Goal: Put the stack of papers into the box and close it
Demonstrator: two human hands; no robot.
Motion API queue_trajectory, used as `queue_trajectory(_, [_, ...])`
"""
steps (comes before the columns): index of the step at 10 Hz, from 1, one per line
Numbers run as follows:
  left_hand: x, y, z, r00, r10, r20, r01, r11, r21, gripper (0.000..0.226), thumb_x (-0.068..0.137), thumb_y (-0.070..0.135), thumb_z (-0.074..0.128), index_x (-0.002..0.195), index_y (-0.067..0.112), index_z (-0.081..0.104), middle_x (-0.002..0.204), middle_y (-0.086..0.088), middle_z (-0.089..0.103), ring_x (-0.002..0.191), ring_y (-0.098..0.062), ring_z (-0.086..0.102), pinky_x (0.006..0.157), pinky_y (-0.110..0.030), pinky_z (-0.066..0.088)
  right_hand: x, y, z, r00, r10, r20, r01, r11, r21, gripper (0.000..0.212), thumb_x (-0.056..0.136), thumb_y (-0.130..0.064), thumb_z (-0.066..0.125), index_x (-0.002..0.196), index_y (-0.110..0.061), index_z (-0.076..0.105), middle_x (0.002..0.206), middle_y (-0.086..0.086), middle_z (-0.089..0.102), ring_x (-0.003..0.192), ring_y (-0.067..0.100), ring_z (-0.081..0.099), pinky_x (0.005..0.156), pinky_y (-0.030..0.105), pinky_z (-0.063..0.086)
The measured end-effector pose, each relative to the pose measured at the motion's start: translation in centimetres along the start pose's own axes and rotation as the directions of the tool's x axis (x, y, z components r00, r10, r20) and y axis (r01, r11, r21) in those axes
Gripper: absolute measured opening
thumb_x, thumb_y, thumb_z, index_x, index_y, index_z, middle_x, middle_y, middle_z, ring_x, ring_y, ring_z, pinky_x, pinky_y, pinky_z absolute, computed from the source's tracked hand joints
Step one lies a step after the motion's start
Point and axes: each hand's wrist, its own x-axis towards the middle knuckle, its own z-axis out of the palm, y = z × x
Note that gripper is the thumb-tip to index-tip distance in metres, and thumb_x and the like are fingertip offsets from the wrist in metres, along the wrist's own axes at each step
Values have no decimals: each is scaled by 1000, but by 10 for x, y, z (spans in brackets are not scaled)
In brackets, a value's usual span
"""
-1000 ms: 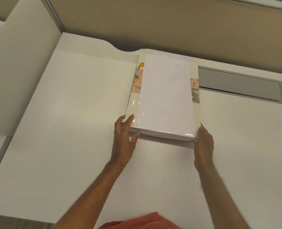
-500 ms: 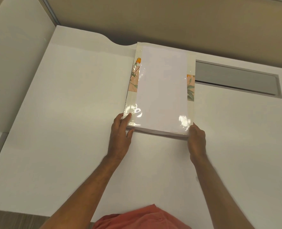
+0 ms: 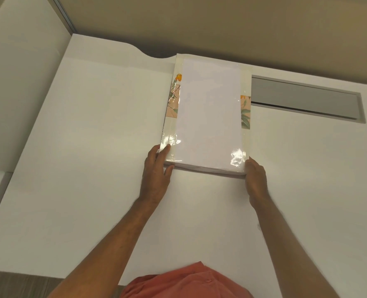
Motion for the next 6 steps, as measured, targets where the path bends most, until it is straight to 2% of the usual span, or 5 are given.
queue_trajectory(1, [-1, -2, 0, 1000, 18, 21, -18, 1000, 7, 67, 94, 6, 68, 154, 24, 43, 157, -6, 33, 141, -26, 41, 114, -35, 41, -1, 1, -2, 1000, -7, 10, 7, 999, 34, 21, 94, -30, 39, 81, -32, 55, 95, -2, 43, 87, 21, 36, 67, 36, 30])
queue_trajectory(2, [-5, -1, -1, 999, 39, 30, -41, 998, 55, 69, 93, 10, 69, 155, 23, 41, 163, -8, 27, 145, -29, 35, 118, -42, 39, -4, 8, -2, 999, -41, -22, 41, 999, -8, 38, 102, -35, 43, 134, -38, 62, 125, -2, 50, 114, 20, 47, 95, 37, 45])
queue_trajectory(3, [-11, 4, -7, 992, 120, 37, -125, 969, 214, 75, 92, 23, 72, 158, 20, 36, 169, -12, 20, 151, -34, 27, 122, -45, 27, -17, 17, 0, 985, -142, -95, 125, 978, -167, 55, 108, -33, 47, 160, -18, 39, 152, 12, 48, 143, 30, 41, 123, 47, 32])
queue_trajectory(4, [-17, 7, -12, 984, 168, 62, -179, 947, 268, 77, 93, 31, 70, 159, 18, 33, 169, -14, 19, 152, -36, 27, 122, -48, 27, -30, 26, 0, 965, -248, -82, 218, 938, -271, 57, 109, -31, 49, 160, -11, 36, 157, 16, 46, 147, 36, 38, 122, 45, 29])
queue_trajectory(6, [-28, 22, -17, 953, 290, 86, -301, 883, 360, 76, 96, 39, 63, 158, 9, 32, 168, -15, 23, 151, -37, 32, 120, -54, 30, -60, 37, -8, 850, -526, -31, 428, 723, -543, 63, 106, -28, 58, 158, 1, 38, 163, 21, 43, 149, 44, 41, 120, 53, 38])
